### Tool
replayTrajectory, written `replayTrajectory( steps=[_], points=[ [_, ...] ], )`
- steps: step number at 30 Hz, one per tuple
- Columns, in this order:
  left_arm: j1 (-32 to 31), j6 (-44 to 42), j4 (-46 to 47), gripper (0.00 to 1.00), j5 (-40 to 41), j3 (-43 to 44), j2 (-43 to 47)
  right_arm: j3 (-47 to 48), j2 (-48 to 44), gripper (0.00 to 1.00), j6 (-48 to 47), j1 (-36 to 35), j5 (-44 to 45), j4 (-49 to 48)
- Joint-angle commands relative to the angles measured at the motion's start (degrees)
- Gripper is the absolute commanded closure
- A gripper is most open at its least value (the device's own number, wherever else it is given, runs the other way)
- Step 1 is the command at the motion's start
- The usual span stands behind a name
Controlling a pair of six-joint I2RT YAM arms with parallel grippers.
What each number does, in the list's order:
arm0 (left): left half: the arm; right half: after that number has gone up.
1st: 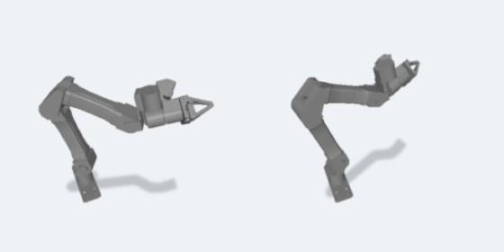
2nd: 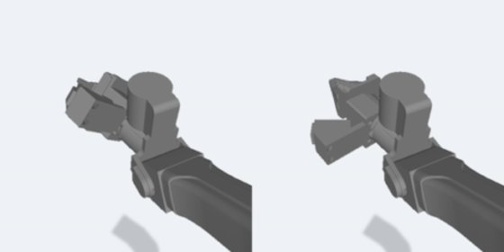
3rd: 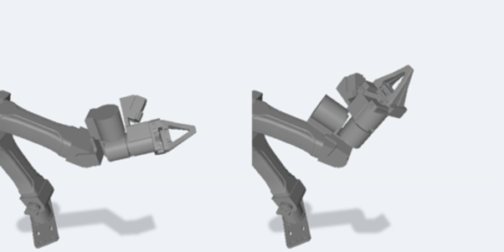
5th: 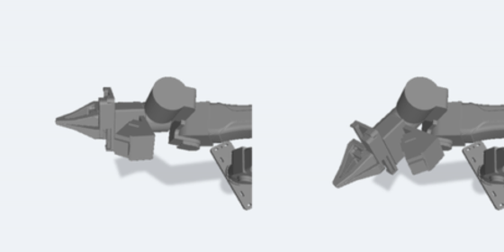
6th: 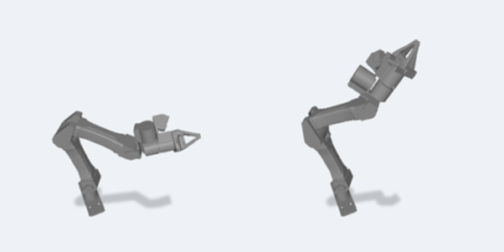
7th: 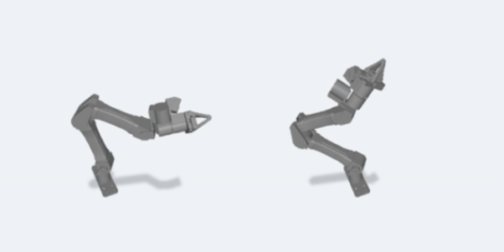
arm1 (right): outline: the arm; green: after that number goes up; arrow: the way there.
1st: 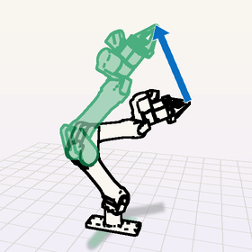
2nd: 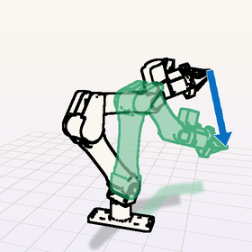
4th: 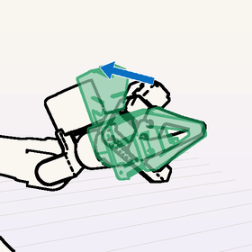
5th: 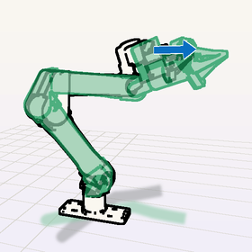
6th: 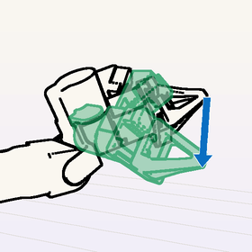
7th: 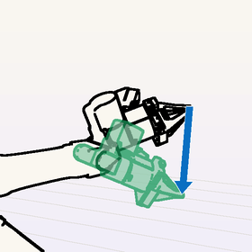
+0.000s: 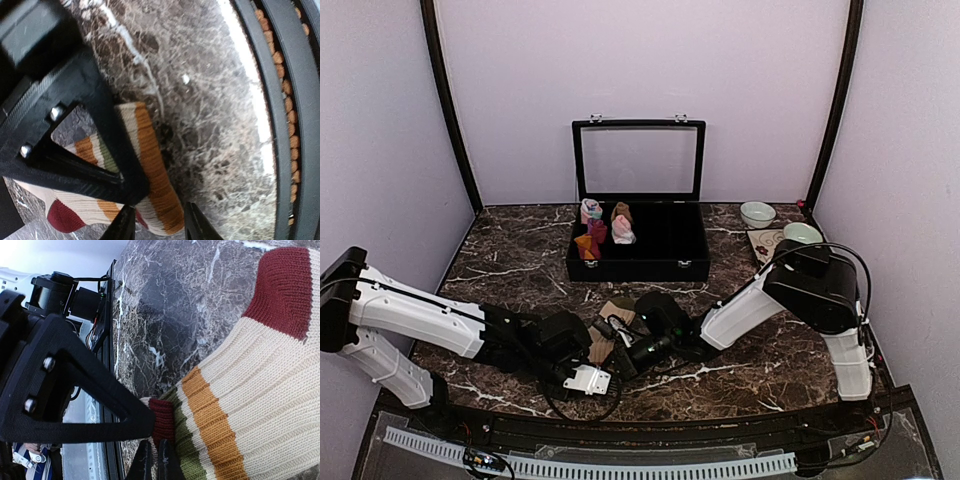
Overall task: Roll the socks
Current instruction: Roll the sock at the center of the board.
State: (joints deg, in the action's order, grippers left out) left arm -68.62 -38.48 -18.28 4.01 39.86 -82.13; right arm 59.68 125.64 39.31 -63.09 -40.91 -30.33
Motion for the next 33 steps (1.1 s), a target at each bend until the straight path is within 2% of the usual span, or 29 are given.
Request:
replayTrajectory(
  steps=[1,9,16,18,21,25,27,28,29,30,33],
  points=[
    [-1.6,2.3,-1.7,0.66,-0.1,1.0,1.5,-7.2,10.8,1.0,0.1,0.2,7.1,20.6],
    [-1.7,-0.3,4.0,0.73,2.5,-2.7,-0.5,-7.3,10.4,1.0,0.3,0.2,7.2,20.8],
    [-1.8,-1.0,6.7,0.89,0.6,-4.9,-1.7,-8.1,10.0,1.0,1.4,0.2,7.1,19.2],
    [-1.5,-1.8,7.8,0.98,0.4,-5.4,-2.3,-8.3,9.4,0.98,1.3,0.2,7.5,18.7],
    [1.6,-1.2,7.2,1.0,-3.6,-4.7,-3.8,-9.3,7.0,0.91,0.4,0.2,9.4,17.3],
    [9.3,-0.5,0.8,1.0,-12.4,-0.2,-7.7,-11.7,3.3,0.71,-0.3,0.1,12.1,13.9],
    [10.1,-1.3,0.2,1.0,-13.7,0.0,-8.4,-12.5,2.3,0.61,-0.4,0.1,12.4,12.8],
    [10.2,-1.2,-0.1,1.0,-14.3,0.1,-8.7,-12.9,2.0,0.44,-0.3,0.1,12.5,12.3],
    [10.4,-0.9,-0.7,1.0,-15.4,0.6,-9.3,-13.4,1.8,0.06,-0.2,0.2,12.7,11.8],
    [10.7,-0.5,-1.6,1.0,-17.0,1.2,-10.1,-14.3,1.4,0.01,0.1,0.1,13.1,10.8],
    [11.8,0.2,-3.0,1.0,-19.2,2.4,-12.2,-18.1,-0.5,0.01,1.9,0.2,14.2,6.5]
  ],
)
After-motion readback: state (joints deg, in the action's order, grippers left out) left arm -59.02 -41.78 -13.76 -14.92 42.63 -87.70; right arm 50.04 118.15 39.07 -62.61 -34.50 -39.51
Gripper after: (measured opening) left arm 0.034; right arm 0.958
